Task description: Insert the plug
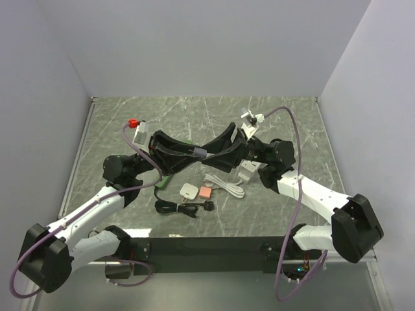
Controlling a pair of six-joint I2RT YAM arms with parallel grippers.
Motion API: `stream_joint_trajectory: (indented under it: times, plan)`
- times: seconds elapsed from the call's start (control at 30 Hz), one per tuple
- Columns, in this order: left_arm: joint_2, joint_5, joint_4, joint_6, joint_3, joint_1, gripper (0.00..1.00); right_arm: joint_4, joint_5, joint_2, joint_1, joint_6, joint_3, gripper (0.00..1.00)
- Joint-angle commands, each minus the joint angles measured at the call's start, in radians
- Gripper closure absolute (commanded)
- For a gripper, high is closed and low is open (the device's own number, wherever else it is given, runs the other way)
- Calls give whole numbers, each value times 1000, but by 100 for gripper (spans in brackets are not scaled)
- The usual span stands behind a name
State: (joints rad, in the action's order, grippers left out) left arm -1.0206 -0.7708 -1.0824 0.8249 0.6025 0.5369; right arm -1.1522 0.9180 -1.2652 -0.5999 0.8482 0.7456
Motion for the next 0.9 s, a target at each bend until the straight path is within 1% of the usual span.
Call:
stream_joint_trajectory:
  times: [0.0, 0.13, 0.23, 0.27, 0.33, 0.37, 0.4, 0.43, 0.47, 0.5, 0.53, 0.57, 0.6, 0.67, 0.7, 0.73, 0.87]
  plan:
    - [13, 27, -13, -33, 43, 14, 100, 6, -15, 33, -21, -43, 17, 38]
    - [5, 38, -2, -47, 43, 20, 100, 3, -27, 38, -32, -50, 14, 41]
    - [2, 36, 1, -55, 43, 26, 100, 12, -42, 49, -41, -69, 6, 48]
    - [-1, 38, 4, -58, 43, 28, 100, 17, -51, 53, -41, -81, 5, 53]
    - [-3, 42, 19, -69, 42, 31, 100, 31, -62, 62, -43, -93, 0, 60]
    - [-3, 45, 24, -73, 40, 31, 100, 35, -73, 67, -41, -106, -2, 67]
    - [1, 48, 32, -78, 39, 32, 99, 42, -79, 73, -41, -112, -6, 71]
    - [5, 60, 42, -87, 37, 32, 96, 57, -85, 76, -41, -119, -8, 73]
    - [7, 70, 71, -95, 37, 32, 90, 68, -93, 82, -41, -136, -9, 77]
    - [13, 79, 91, -113, 37, 32, 83, 80, -114, 90, -41, -144, -12, 79]
    - [23, 106, 110, -125, 36, 32, 69, 106, -128, 95, -40, -155, -14, 81]
    - [31, 119, 149, -139, 36, 32, 66, 117, -136, 99, -40, -178, -17, 84]
    - [39, 131, 168, -157, 34, 31, 64, 126, -155, 108, -37, -188, -20, 86]
    - [60, 166, 202, -176, 34, 31, 48, 135, -174, 118, -29, -204, -28, 89]
    - [66, 177, 237, -197, 36, 31, 34, 138, -188, 125, -26, -208, -34, 91]
    - [82, 189, 257, -210, 34, 31, 29, 157, -197, 130, -24, -225, -35, 93]
    - [112, 272, 329, -262, 23, 26, 24, 201, -235, 158, -11, -270, -45, 97]
